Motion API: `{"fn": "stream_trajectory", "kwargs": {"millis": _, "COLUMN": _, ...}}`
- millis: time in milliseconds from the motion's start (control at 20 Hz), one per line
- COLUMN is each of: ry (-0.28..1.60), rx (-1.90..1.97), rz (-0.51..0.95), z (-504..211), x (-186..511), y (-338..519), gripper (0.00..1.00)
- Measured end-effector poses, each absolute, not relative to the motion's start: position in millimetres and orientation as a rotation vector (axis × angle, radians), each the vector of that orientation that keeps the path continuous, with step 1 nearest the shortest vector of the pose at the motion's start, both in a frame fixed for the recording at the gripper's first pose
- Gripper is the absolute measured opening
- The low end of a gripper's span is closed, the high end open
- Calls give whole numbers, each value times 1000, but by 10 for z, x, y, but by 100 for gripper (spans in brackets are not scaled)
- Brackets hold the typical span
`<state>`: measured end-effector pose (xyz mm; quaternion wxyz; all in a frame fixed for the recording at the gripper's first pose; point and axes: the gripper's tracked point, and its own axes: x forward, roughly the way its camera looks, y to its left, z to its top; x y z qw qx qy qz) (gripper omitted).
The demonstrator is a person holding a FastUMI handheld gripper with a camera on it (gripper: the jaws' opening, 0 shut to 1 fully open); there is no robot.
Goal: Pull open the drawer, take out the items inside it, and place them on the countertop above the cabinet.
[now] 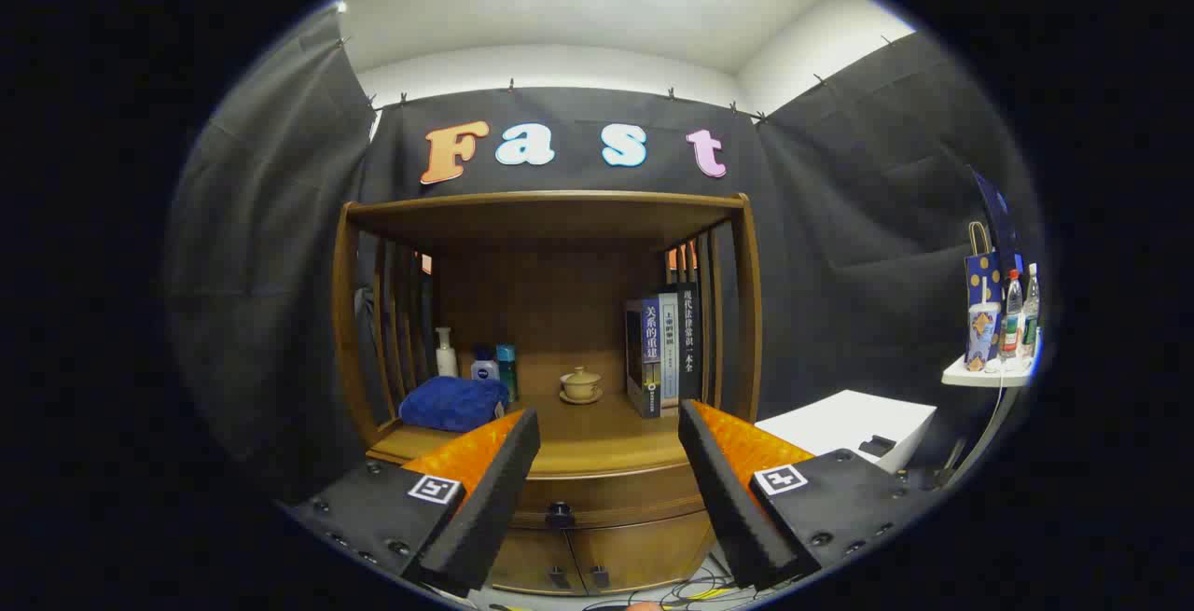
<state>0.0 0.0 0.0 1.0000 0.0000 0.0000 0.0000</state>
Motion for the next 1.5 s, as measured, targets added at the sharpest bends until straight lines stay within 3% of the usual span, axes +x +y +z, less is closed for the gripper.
{"fn": "stream_trajectory", "kwargs": {"millis": 850, "ry": -1, "rx": -30, "rz": 39, "z": -114, "x": -4, "y": 203, "gripper": 98}}
{"fn": "stream_trajectory", "kwargs": {"millis": 1500, "ry": 30, "rx": -33, "rz": 45, "z": -626, "x": 290, "y": 224, "gripper": 97}}
